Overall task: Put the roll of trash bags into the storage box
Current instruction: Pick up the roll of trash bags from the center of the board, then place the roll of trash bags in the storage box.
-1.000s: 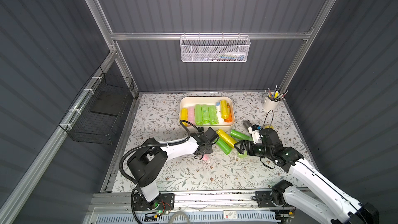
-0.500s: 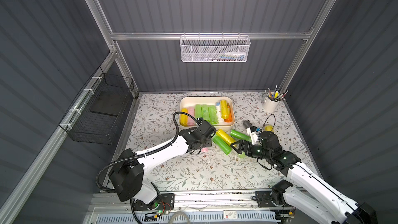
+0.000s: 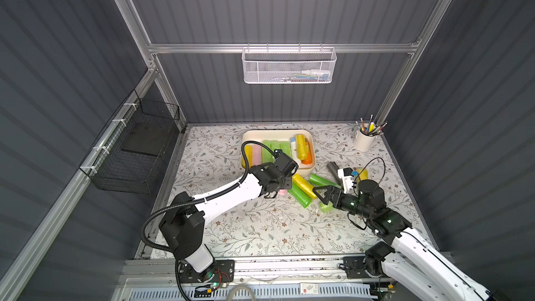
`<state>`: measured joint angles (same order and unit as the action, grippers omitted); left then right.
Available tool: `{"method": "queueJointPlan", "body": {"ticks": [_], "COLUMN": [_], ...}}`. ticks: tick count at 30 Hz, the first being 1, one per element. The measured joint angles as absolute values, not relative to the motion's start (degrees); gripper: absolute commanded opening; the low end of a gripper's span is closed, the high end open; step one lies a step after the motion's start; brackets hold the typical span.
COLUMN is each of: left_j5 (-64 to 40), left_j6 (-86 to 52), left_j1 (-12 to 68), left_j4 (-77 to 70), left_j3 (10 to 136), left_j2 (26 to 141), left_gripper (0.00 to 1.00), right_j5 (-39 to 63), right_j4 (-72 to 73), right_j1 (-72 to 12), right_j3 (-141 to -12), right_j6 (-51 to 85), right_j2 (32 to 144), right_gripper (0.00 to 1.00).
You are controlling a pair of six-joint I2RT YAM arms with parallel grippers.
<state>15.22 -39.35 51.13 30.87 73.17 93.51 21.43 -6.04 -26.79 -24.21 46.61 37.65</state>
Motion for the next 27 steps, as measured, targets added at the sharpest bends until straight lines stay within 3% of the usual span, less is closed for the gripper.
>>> {"method": "queueJointPlan", "body": {"ticks": [15,27], "left_j5": [13.9,13.2], "left_j6": [-35.6,-31.6], "left_j1": [47.1,44.1], "left_j4": [30.2,29.5], "left_j3": [85.8,98.4], "left_j2": [101.4,115.2], "left_gripper": [0.41,0.39], "right_j5": [17.6,15.7], "right_j4": [-5.5,-6.8], "right_j1": [-26.8,-26.5], "right_j3": [-21.2,-21.2], "right_j6": [47.7,47.2], "right_j2": [34.0,32.2], "right_gripper": [0.99,0.99]}}
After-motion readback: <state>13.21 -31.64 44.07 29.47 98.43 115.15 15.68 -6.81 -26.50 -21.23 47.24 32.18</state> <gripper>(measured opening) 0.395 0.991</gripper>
